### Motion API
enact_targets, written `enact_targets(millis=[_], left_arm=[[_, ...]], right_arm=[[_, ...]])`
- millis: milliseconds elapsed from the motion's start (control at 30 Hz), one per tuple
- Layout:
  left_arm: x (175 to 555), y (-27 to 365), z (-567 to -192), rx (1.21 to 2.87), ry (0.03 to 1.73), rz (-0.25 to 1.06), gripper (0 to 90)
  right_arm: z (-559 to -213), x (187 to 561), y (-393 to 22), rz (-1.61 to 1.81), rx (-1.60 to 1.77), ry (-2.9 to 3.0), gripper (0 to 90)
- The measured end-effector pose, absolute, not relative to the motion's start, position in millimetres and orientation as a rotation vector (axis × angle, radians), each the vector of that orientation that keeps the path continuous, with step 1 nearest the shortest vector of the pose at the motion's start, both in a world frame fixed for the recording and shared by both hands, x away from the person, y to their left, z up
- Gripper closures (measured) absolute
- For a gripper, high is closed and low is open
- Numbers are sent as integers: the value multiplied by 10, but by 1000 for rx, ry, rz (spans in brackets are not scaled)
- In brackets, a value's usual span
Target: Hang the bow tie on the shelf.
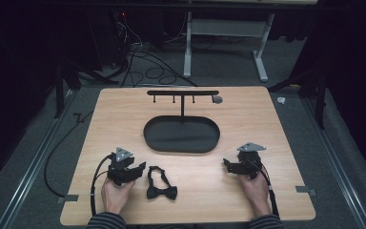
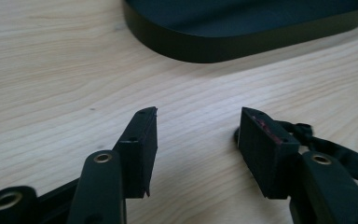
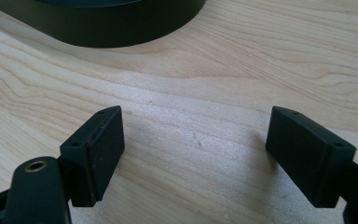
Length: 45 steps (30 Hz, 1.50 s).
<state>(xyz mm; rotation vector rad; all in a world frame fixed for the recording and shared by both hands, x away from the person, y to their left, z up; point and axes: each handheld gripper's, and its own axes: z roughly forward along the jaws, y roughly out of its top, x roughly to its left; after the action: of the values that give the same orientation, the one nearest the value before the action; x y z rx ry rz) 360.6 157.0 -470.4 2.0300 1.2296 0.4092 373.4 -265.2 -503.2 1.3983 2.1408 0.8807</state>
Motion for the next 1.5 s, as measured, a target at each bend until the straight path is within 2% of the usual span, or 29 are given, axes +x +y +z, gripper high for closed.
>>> enact_targets(millis=[400,733,933,1133,1500], left_arm=[[3570,1254,-4786,2180,1142,430,554],[3601,1206,-4872,2258,1135,435,753],[3591,1187,-4888,2249,1102,420,863],[3587,1175,-4845,2223,1074,411,873],[3553,1107,-4499,2137,970,424,873]], right_arm=[[-5032,3731,-2652,880,1398,2141,206],[-5033,3729,-2651,880,1395,2143,205],[-5032,3726,-2649,882,1395,2147,205],[-5032,3726,-2648,882,1394,2147,205],[-5031,3722,-2648,881,1394,2148,205]])
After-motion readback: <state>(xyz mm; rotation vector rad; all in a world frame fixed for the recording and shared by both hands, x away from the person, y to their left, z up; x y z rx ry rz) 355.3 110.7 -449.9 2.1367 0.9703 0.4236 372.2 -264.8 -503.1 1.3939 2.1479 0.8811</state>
